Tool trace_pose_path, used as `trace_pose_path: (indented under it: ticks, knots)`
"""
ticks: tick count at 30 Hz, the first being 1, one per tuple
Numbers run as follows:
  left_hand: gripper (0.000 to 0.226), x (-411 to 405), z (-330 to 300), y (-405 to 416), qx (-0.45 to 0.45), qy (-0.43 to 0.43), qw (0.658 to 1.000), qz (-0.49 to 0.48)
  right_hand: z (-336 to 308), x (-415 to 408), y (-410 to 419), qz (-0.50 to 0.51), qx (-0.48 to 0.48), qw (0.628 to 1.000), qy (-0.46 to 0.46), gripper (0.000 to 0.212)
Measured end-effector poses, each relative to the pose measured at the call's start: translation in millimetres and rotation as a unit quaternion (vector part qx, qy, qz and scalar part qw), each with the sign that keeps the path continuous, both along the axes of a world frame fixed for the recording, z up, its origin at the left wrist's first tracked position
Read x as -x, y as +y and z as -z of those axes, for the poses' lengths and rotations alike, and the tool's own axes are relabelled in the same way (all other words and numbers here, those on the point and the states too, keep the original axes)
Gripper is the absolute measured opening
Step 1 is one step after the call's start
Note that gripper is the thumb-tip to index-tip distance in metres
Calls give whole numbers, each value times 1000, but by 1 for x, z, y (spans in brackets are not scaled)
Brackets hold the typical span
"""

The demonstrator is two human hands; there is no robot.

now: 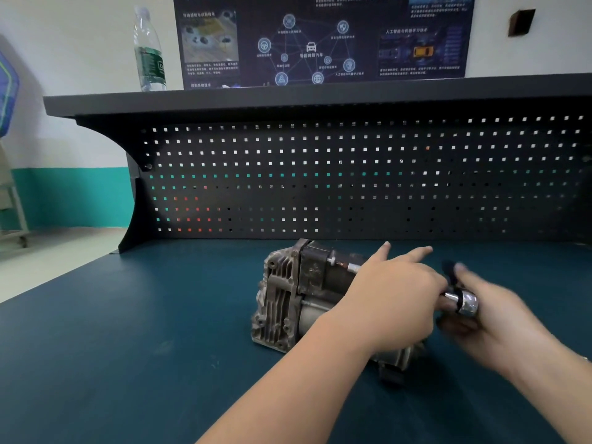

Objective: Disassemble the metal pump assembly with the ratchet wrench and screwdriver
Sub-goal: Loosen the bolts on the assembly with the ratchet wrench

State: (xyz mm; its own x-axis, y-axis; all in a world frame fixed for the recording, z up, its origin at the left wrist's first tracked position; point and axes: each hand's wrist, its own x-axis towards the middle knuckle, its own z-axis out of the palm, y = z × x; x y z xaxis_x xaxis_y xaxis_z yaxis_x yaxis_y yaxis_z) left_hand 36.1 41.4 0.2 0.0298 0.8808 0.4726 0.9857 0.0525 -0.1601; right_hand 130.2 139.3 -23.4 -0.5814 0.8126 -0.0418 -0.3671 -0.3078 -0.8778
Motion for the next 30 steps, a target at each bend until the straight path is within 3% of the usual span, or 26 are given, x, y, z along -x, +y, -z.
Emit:
trace_pose_path:
  ticks: [2,3,5,7,9,10,12,14,16,17,19,22,24,26,27,28,30]
  knots:
    - [17,-1,1,1,6,9,1000,-5,0,2,2,-52,47,997,-9,33]
    - [17,-2,1,1,9,4,1000,-2,-2,1,4,-30,14,999,-12,33]
    - [19,-1,-2,0,16,-15,1000,6,-9,-3,9,73,-156,985,6,34]
    - [23,1,-5,-1,19,-29,999,9,-16,-9,12,152,-372,915,1,38]
    - [21,2,-6,-2,18,-32,999,8,-17,-10,9,192,-445,875,-18,38]
    - [20,2,-6,-2,20,-25,999,6,-14,-9,7,204,-428,880,-25,37]
    - [20,2,-4,-2,24,-1,1000,4,-8,-4,3,181,-296,936,-54,36]
    - [17,1,-3,-1,19,6,1000,3,-3,-1,0,44,-69,995,-57,34]
    - [15,2,-3,0,17,-6,1000,5,-2,1,1,-39,38,998,-44,31]
    - [15,2,-3,0,18,-15,1000,7,-4,1,5,-28,26,998,-43,31]
    - [18,2,-5,1,27,-38,999,13,-8,-2,11,66,-118,991,-9,34]
    - [24,1,-8,2,29,-62,998,17,-18,-10,12,160,-396,904,24,39]
    - [22,2,-6,2,12,-59,998,13,-17,-12,8,173,-431,886,12,38]
    - [21,2,-3,2,-4,-43,999,8,-12,-8,5,183,-363,913,-15,37]
    - [20,2,-2,2,-9,-36,999,6,-8,-6,6,153,-271,950,-41,36]
    - [19,2,-2,2,-12,-31,999,2,-5,-4,7,82,-153,983,-53,33]
    - [19,2,-2,3,-11,-15,1000,-7,-2,-1,6,-28,-4,998,-51,30]
